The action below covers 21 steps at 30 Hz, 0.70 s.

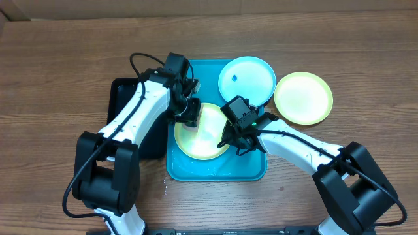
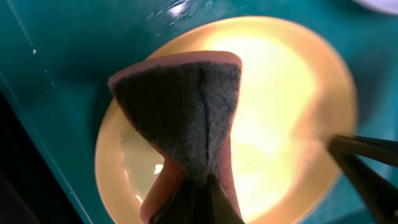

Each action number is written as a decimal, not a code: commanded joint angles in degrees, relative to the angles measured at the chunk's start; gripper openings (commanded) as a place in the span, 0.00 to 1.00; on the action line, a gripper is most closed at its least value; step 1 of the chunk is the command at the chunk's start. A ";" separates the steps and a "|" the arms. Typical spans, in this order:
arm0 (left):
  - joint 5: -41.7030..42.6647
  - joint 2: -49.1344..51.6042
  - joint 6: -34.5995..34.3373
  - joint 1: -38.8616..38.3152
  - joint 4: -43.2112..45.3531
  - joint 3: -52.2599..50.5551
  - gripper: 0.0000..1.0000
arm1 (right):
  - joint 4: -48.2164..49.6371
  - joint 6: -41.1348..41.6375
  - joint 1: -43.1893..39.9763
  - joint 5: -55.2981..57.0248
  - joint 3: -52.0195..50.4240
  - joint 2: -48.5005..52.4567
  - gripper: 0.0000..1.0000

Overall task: Clean dirty plates on tray and stack at the side
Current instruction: 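Scrub the yellow plate's blue stain with the sponge in the left gripper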

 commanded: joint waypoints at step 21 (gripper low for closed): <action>22.10 0.57 -4.07 -0.44 13.11 -11.13 0.04 | 0.15 0.39 0.11 0.31 -0.07 0.22 0.04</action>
